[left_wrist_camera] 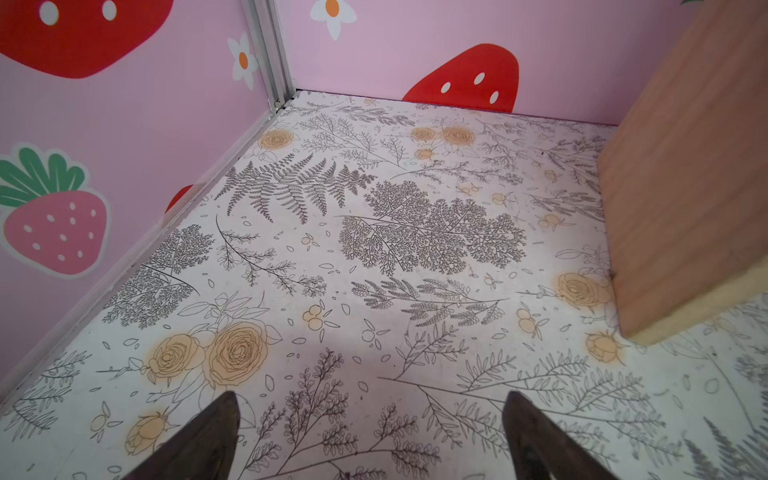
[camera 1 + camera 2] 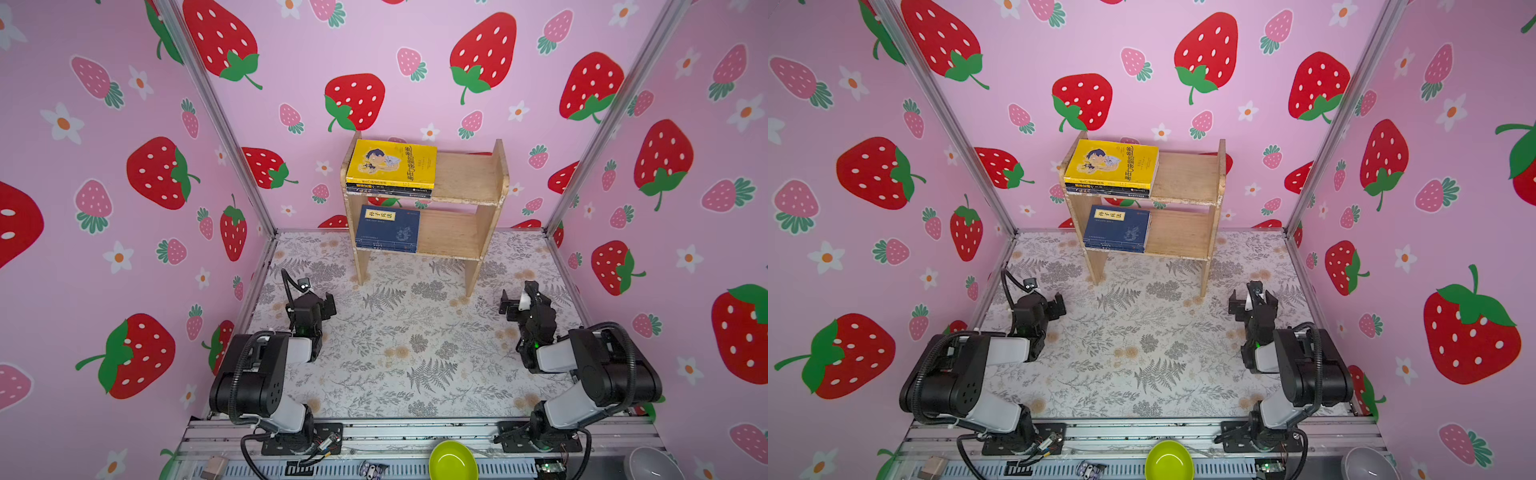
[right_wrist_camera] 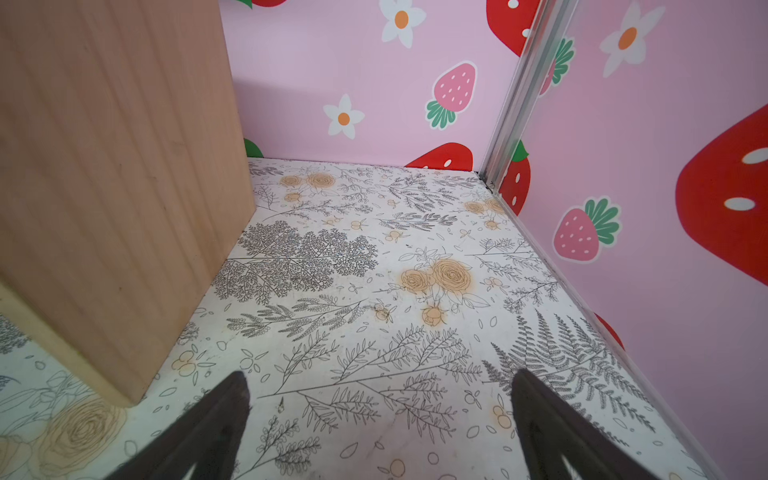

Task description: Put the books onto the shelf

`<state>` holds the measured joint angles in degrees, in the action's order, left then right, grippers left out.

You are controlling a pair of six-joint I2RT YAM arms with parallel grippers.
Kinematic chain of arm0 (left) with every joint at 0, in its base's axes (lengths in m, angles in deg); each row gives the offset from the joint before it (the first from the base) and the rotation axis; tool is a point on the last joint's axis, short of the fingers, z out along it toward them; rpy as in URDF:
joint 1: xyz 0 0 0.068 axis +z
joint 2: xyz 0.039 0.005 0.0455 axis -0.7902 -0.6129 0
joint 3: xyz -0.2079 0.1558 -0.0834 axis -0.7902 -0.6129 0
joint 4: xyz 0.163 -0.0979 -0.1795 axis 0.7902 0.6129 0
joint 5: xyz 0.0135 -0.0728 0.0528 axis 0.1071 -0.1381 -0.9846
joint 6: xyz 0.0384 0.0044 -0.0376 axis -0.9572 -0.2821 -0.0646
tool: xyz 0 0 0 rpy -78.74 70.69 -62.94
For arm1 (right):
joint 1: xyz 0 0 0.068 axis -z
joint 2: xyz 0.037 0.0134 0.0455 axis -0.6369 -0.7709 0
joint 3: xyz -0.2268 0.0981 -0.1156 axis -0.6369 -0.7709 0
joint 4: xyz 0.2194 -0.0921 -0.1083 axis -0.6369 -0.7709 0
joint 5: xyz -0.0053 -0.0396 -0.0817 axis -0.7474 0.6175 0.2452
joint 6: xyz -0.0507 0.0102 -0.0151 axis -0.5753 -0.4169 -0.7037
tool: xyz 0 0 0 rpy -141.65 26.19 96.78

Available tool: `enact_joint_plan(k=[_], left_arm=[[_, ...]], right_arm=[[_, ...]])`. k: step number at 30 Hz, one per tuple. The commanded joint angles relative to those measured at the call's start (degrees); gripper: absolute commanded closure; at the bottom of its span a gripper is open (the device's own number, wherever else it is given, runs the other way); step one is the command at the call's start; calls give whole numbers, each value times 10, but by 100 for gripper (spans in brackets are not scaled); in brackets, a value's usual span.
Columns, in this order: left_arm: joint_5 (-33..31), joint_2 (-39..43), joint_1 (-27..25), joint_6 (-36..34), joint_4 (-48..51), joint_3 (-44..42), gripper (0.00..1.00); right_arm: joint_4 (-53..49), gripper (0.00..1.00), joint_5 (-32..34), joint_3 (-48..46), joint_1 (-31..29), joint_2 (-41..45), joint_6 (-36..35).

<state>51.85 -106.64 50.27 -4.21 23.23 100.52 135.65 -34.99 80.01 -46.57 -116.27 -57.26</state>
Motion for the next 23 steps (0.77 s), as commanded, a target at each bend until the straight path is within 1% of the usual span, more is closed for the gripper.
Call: enact_joint_plan(k=[1, 23], left_arm=[[-14, -4, -2, -4, -4, 16, 1], [-12, -4, -2, -3, -1, 17, 1]], right_arm=[[5, 0, 1, 10, 1, -4, -11], [9, 0, 3, 6, 1, 0, -11]])
